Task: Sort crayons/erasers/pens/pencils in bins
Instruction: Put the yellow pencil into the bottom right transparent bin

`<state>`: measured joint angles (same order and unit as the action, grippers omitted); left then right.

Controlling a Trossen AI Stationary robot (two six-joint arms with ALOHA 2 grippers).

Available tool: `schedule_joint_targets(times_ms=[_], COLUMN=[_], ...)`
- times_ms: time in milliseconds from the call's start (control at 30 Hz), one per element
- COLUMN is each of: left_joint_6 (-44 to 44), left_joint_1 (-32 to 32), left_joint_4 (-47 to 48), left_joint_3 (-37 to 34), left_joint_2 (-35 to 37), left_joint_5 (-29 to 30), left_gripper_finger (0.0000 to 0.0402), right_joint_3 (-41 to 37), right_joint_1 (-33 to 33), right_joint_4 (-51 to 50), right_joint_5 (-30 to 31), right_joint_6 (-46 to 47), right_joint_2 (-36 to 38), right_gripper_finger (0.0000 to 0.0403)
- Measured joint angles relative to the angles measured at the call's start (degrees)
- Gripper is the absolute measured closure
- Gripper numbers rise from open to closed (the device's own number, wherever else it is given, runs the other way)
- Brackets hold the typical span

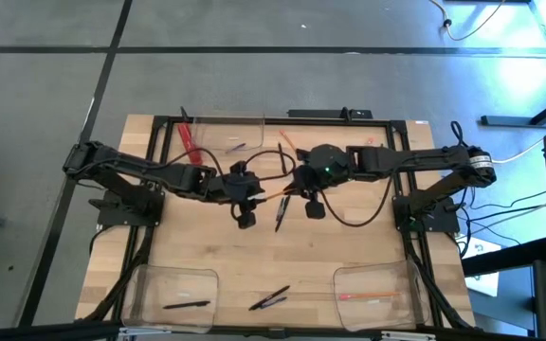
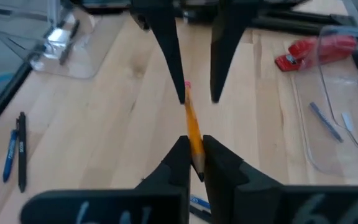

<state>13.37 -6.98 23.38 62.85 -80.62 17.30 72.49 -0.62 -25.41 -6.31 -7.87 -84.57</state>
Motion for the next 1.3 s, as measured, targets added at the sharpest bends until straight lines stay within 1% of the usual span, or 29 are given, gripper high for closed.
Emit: schedule_joint_targets(times_ms=[133, 300, 533, 633, 733, 800, 967, 1067, 1167, 1300], left_joint_6=[-0.01, -0.04, -0.48, -0.50, -0.49, -0.50, -0.52, -0.52, -0.90, -4.79], left_joint_1=[-0.27, -1.60, -3.06, -3.26, -3.23, -3.23, -3.23, -3.23, -3.56, -4.64], left_joint_4=[-0.01, 0.19, -0.01, 0.19, 0.08, -0.02, -0.39, -0.92, -5.06, -9.12], left_joint_3=[0.00, 0.00, 0.00, 0.00, 0.00, 0.00, 0.00, 0.00, 0.00, 0.00], left_joint_2=[0.02, 0.97, 6.09, 8.15, 9.81, 10.29, 10.29, 10.04, 10.04, 10.05], left_joint_5=[0.06, -0.04, 0.02, 0.04, 0.13, 0.13, 0.11, 0.09, -0.93, -3.21], left_gripper_finger=[0.0278, 0.0280, 0.0280, 0.0280, 0.0280, 0.0280, 0.0280, 0.0280, 0.0280, 0.0280], right_joint_3=[0.00, 0.00, 0.02, 0.02, 0.02, 0.04, 0.04, 0.04, 0.04, -2.14], right_joint_1=[0.00, 0.00, 1.18, 3.19, 5.75, 8.10, 15.43, 20.00, 24.63, 30.40], right_joint_4=[-2.90, -6.67, -18.66, -23.10, -25.32, -26.32, -32.21, -35.17, -36.88, -37.15], right_joint_5=[1.98, 2.76, 2.76, 0.54, -3.62, -4.37, -4.40, -3.00, -0.84, -0.34], right_joint_6=[0.11, 2.16, 9.19, 11.72, 17.20, 21.43, 31.10, 38.13, 44.21, 51.53], right_joint_2=[1.72, 6.36, 15.54, 19.07, 22.46, 24.55, 29.34, 31.44, 32.45, 32.91], right_gripper_finger=[0.0378, 0.0378, 0.0377, 0.0378, 0.0377, 0.0376, 0.0378, 0.0377, 0.0375, 0.0377])
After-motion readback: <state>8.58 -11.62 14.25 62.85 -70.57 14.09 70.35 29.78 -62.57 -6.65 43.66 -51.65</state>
